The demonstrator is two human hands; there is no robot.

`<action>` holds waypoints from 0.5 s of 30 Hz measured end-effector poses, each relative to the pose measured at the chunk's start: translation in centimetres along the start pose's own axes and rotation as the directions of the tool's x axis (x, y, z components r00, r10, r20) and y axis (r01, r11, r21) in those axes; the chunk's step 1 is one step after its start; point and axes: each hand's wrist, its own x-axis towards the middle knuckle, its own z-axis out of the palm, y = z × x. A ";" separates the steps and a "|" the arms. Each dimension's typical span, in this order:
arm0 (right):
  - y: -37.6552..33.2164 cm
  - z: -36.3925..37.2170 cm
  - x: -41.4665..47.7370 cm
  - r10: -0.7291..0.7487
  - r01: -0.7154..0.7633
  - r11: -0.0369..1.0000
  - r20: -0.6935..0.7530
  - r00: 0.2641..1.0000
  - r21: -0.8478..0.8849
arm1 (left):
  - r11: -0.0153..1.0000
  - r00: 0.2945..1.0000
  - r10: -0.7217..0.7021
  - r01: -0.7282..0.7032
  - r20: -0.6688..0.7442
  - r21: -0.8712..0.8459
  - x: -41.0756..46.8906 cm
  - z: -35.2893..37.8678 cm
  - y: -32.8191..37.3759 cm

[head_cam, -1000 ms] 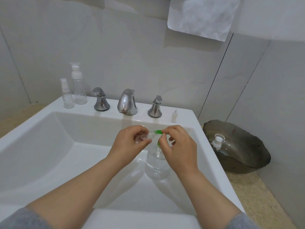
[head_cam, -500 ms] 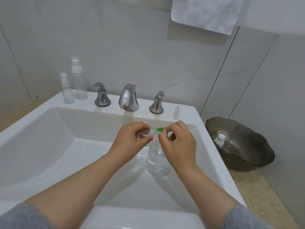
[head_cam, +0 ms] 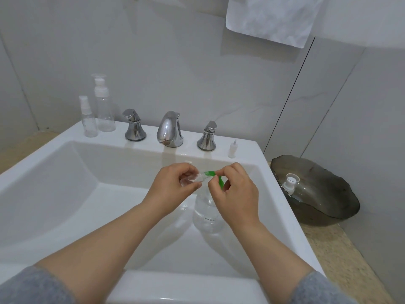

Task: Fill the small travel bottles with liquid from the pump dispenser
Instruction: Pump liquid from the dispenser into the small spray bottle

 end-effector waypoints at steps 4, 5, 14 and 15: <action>0.0 -0.5 0.4 -0.039 0.039 0.999 -0.022 0.999 0.013 | 0.999 0.999 0.005 -0.007 -0.038 -0.034 0.1 -0.2 0.2; 0.0 -0.7 0.5 -0.037 0.038 0.999 -0.027 0.999 0.024 | 0.999 0.999 0.008 -0.010 -0.040 -0.039 0.1 -0.1 0.2; 0.0 -0.2 0.6 -0.006 0.007 0.999 -0.029 1.000 0.050 | 0.999 0.999 0.003 -0.005 -0.038 -0.048 0.1 -0.1 0.2; -0.1 -0.1 0.6 0.003 -0.002 0.999 -0.023 1.000 0.046 | 0.999 0.999 0.006 -0.008 -0.038 -0.044 0.1 -0.1 0.2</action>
